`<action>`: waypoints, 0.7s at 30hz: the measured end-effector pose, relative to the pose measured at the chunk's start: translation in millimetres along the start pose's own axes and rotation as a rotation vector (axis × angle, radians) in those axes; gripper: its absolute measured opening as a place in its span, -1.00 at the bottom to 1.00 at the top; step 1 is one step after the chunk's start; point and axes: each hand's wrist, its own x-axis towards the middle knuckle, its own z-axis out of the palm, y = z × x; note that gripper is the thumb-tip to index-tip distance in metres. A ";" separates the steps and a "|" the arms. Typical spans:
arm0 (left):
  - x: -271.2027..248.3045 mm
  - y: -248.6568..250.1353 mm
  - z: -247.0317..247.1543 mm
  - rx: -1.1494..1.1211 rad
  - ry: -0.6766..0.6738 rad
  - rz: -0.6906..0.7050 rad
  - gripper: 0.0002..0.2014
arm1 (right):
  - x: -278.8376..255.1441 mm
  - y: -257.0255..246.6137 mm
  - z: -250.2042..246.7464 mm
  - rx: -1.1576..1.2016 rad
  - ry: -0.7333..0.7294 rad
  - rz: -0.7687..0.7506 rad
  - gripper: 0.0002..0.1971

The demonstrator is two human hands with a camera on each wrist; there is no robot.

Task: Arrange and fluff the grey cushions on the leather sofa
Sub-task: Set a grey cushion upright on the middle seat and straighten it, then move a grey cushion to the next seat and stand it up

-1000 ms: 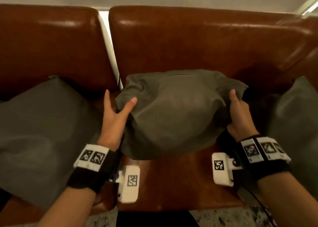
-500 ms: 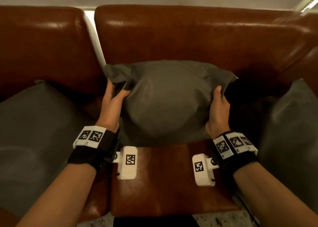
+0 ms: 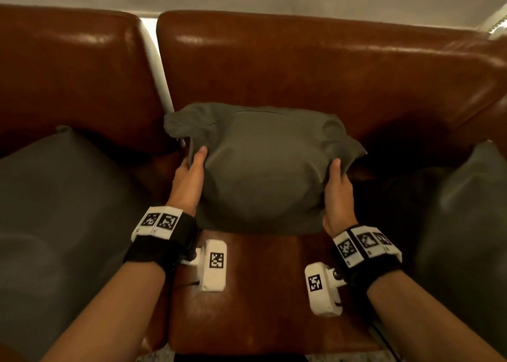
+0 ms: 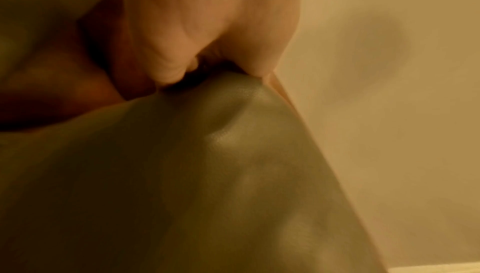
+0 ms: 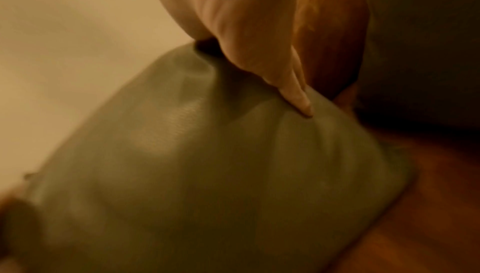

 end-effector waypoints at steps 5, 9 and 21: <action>-3.8 0.2 -1.3 0.073 0.014 0.070 -0.21 | 4.3 -1.3 0.7 -0.024 -0.050 0.016 -0.09; -22.8 6.2 -17.3 -0.066 -0.063 0.081 -0.48 | -0.7 -13.8 -12.6 -0.040 0.078 -0.036 -0.13; -125.5 -10.1 -243.7 0.306 0.237 0.464 -0.88 | -142.8 -53.9 127.5 -0.677 -0.479 -0.945 -0.70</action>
